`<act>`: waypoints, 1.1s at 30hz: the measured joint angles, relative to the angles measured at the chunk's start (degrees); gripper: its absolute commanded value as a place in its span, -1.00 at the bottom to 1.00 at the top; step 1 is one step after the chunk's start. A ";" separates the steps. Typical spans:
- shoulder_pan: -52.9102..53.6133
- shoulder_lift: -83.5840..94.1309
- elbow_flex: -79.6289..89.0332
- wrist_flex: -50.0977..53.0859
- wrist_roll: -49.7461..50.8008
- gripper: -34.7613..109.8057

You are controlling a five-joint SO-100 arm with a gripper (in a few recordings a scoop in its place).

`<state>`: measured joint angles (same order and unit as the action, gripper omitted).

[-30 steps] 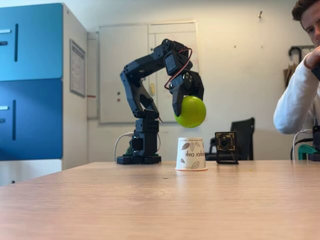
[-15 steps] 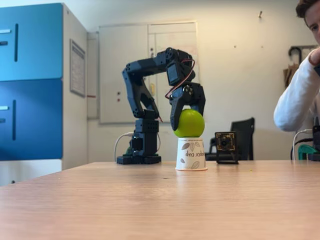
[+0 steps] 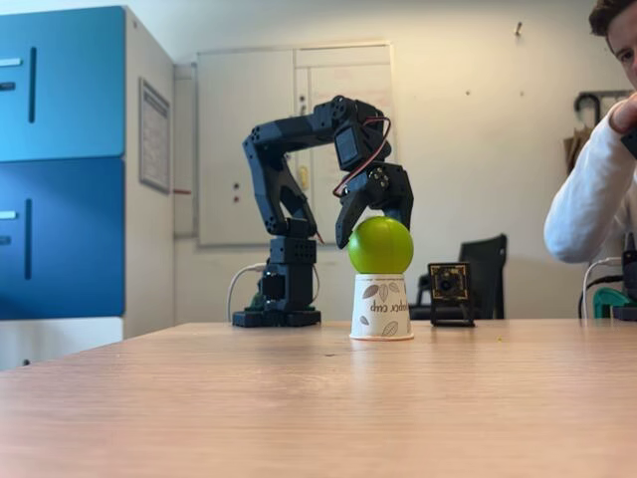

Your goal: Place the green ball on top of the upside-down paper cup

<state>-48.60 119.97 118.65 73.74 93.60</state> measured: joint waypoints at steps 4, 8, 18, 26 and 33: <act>-0.09 1.93 0.00 0.00 0.00 0.17; -0.09 4.22 0.00 0.62 0.00 0.18; 1.58 14.33 0.00 -0.26 -0.53 0.11; 13.01 23.29 -3.60 -0.09 -0.53 -0.11; 23.64 29.18 -5.10 0.62 -0.53 -0.40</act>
<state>-24.96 149.15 113.55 74.36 93.08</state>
